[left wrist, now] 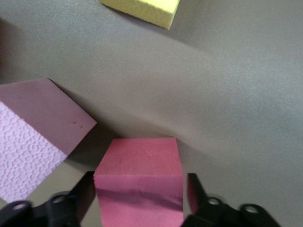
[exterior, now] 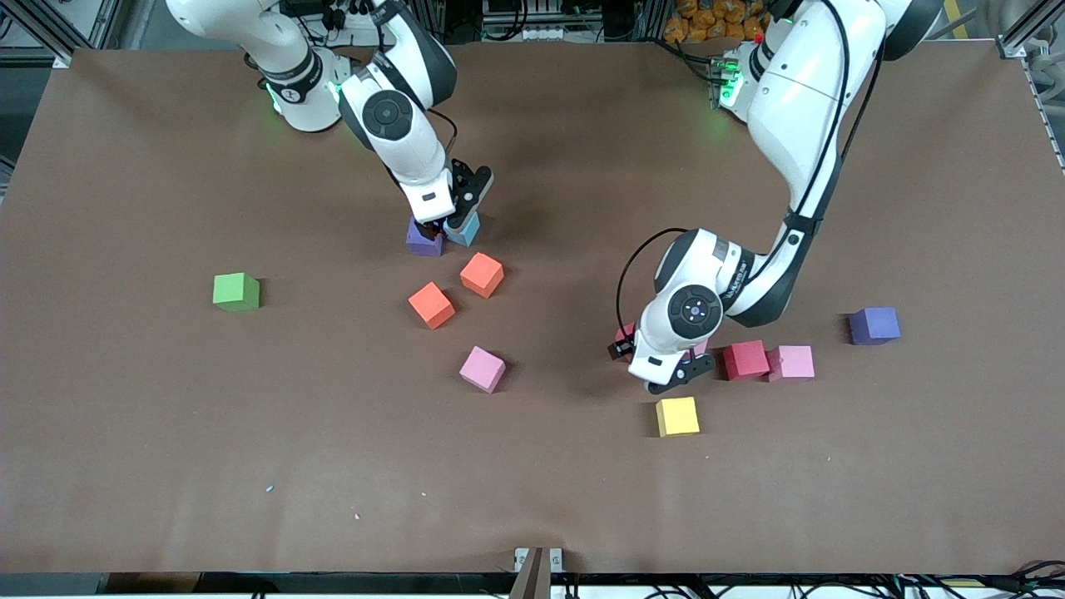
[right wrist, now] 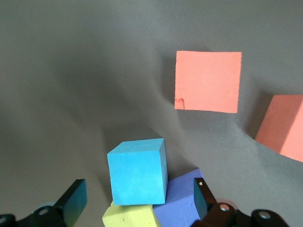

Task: Arrange 11 blocks into digit 3
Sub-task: 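Carry the red block centerward with the left gripper while the right grasps cyan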

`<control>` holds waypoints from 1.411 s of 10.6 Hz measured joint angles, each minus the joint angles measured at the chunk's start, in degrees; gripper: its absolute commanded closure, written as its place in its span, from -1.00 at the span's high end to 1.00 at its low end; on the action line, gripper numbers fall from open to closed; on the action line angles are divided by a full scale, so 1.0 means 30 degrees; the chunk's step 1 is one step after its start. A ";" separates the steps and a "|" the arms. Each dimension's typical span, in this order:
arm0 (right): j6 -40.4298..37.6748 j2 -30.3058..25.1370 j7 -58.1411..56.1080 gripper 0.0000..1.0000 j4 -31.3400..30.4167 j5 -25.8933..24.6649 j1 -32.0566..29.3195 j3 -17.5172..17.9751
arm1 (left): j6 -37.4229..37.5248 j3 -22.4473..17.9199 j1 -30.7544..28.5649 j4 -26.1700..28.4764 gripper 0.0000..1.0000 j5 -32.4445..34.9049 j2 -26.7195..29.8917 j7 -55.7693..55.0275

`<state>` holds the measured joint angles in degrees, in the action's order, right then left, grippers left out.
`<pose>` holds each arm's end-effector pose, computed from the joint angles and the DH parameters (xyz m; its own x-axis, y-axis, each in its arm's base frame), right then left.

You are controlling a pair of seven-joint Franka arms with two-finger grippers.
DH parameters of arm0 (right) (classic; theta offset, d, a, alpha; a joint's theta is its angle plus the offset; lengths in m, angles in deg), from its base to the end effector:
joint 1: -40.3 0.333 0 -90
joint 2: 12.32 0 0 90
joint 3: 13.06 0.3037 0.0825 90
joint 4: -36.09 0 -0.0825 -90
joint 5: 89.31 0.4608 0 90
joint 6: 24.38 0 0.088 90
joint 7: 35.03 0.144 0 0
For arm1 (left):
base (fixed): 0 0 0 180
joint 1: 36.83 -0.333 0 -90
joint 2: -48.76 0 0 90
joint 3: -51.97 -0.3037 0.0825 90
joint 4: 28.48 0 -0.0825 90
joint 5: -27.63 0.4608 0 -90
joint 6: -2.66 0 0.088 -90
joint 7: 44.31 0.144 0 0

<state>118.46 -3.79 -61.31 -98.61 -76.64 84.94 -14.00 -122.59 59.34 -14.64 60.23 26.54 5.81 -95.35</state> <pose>0.3996 0.3865 0.1570 0.5040 0.8627 0.0410 0.8594 -0.4962 -0.1236 0.6449 -0.3611 0.1055 0.9041 0.4013 -0.1470 0.4029 -0.9150 -0.0202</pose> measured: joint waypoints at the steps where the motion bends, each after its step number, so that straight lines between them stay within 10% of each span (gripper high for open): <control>1: 0.0472 0.0261 -0.0030 1.00 -0.0091 -0.0003 0.0062 -0.0001 | 0.0000 0.0014 0.0028 -0.0003 -0.40 0.0000 0.0002 0.0000; 10: 0.2227 0.1833 -0.0147 1.00 -0.0862 -0.0033 0.1301 -0.0031 | 0.0080 0.2298 0.1661 0.5229 -0.46 0.0222 0.3999 -0.0318; 15: 0.2242 0.2271 -0.0504 -0.30 -0.1087 -0.0171 0.1460 -0.0074 | -0.2433 0.2465 0.4324 0.8225 -0.44 0.0305 0.4938 -0.2430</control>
<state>125.18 3.03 -62.82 -101.87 -77.15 89.32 -14.23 -129.89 66.73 -1.66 84.90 27.45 20.63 -102.64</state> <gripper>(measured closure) 0.273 0.396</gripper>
